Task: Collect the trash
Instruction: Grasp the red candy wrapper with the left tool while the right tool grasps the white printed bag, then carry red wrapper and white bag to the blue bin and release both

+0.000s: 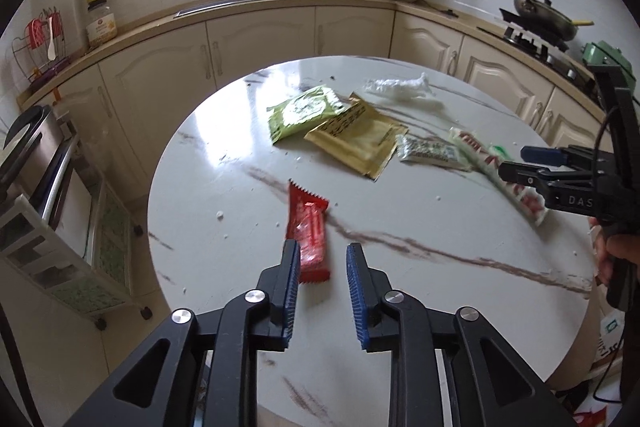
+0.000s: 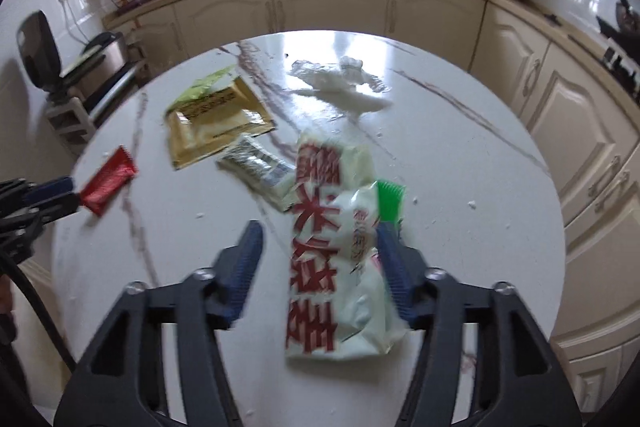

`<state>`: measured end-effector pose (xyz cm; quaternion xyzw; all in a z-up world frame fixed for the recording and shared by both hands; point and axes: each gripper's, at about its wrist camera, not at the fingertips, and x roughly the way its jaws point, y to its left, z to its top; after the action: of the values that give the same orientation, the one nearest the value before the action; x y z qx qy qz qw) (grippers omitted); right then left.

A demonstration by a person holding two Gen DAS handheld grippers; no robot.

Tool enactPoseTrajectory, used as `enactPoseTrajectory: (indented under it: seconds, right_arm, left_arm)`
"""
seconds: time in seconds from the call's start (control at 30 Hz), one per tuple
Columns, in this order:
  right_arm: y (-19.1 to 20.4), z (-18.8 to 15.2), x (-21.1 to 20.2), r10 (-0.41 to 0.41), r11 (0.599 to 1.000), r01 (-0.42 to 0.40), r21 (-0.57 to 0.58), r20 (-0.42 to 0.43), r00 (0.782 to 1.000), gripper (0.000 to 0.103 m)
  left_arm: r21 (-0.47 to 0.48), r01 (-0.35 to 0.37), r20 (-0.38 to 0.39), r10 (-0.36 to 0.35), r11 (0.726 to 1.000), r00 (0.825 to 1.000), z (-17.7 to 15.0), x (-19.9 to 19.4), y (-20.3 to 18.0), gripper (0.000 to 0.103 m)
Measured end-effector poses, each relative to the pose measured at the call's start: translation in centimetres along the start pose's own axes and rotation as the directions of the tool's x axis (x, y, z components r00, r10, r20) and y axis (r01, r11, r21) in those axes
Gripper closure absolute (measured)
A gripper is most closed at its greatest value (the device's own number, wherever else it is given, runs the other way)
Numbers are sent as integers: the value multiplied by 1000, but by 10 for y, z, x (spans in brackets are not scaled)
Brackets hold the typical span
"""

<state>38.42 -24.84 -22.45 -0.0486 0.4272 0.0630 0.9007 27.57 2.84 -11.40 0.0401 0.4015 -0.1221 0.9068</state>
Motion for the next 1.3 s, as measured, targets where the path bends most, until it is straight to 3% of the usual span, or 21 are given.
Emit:
enactPoseTrajectory:
  seconds: [0.07,0.1,0.17,0.27,0.43,0.6,0.63,0.67,0.7,0.97,1.3]
  right_arm:
    - [0,1,4,-16,1000,16,-2,0,1000,39]
    - [1,1,7,-31,999,31,-8,-9,999,31]
    - [2,-1,14,-53,998,52,-19,-29,998,30]
    - [-5,-5,21,-32,999,33,12,-35,999,31]
    - [-14,-4,22,-7,1000,7,15,-22,1000,42]
    - [-18,-5,14,50,998,-50,34,11,999,50]
    - [-19,-5,12,67,997,-68,39,13,998,50]
    - [-19,-5,11,75,996,-75,41,14,997,51]
    - [-18,-5,10,83,996,-83,44,18,996,52]
    - [-4,-9,-2,156,986,-159,58,45,987,53]
    - [49,-1,-49,222,975,-223,-8,119,968,53]
  left_arm:
    - [-2,-22,-6,22,1000,1000,-3,-1,4,70]
    - [-3,-24,-8,24,1000,1000,-3,-1,7,66]
    - [-11,-28,-15,27,1000,1000,-3,2,10,51]
    - [-10,-32,-30,32,999,999,-2,11,16,51]
    - [-17,-12,-65,11,1000,998,6,39,18,51]
    - [-12,-10,-53,10,1000,999,16,57,14,54]
    - [0,-12,-47,12,1000,999,18,59,12,62]
    - [3,2,-45,-2,1000,999,18,61,10,80]
    - [12,21,-45,-21,1000,999,19,63,8,87]
    - [21,79,-23,-79,997,997,17,56,0,88]
    - [5,129,74,-129,992,989,4,-2,-1,88]
